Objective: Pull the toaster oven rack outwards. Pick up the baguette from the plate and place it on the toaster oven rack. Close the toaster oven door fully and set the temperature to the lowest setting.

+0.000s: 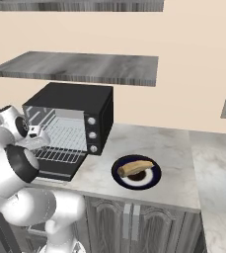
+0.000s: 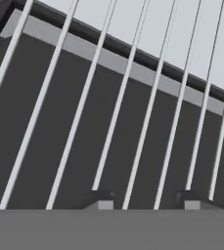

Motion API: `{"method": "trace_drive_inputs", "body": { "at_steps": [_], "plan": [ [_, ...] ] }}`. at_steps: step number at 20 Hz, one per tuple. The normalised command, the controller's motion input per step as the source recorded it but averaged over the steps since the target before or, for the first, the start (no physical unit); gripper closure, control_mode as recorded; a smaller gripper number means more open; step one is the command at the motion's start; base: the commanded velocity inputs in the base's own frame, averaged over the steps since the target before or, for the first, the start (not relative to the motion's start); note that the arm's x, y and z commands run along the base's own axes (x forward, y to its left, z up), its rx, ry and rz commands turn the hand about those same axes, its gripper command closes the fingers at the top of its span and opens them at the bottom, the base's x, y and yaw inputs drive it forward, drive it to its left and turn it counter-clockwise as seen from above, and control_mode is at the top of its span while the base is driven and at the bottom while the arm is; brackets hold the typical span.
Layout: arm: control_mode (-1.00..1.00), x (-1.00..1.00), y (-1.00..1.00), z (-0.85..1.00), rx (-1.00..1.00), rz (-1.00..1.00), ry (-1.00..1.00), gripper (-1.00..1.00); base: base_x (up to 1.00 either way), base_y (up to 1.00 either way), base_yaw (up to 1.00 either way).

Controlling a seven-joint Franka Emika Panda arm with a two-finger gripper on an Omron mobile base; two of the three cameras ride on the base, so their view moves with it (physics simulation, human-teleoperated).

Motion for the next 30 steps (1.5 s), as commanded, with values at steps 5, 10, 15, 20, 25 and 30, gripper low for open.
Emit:
{"method": "trace_drive_inputs", "body": {
  "at_steps": [5,10,15,20,25,30],
  "plan": [
    [-1.0,-1.0,-0.1,-0.62,-0.03,0.01,-0.08,-1.0,0.0,0.0,0.0],
    [-1.0,-1.0,-0.54,0.13,0.14,-0.01,-0.47,-1.0,0.0,0.0,0.0],
    [-1.0,-0.6,-0.75,0.54,0.27,-0.07,-0.4,-1.0,0.0,0.0,0.0],
    [-1.0,-0.12,-0.61,0.6,0.22,-0.1,-0.12,-1.0,0.0,0.0,0.0],
    [-1.0,-0.09,-0.65,0.48,0.19,-0.12,0.01,-1.0,0.0,0.0,0.0],
    [-1.0,-0.11,-0.68,0.27,0.12,-0.17,0.16,-1.0,0.0,0.0,0.0]
  ]
}}
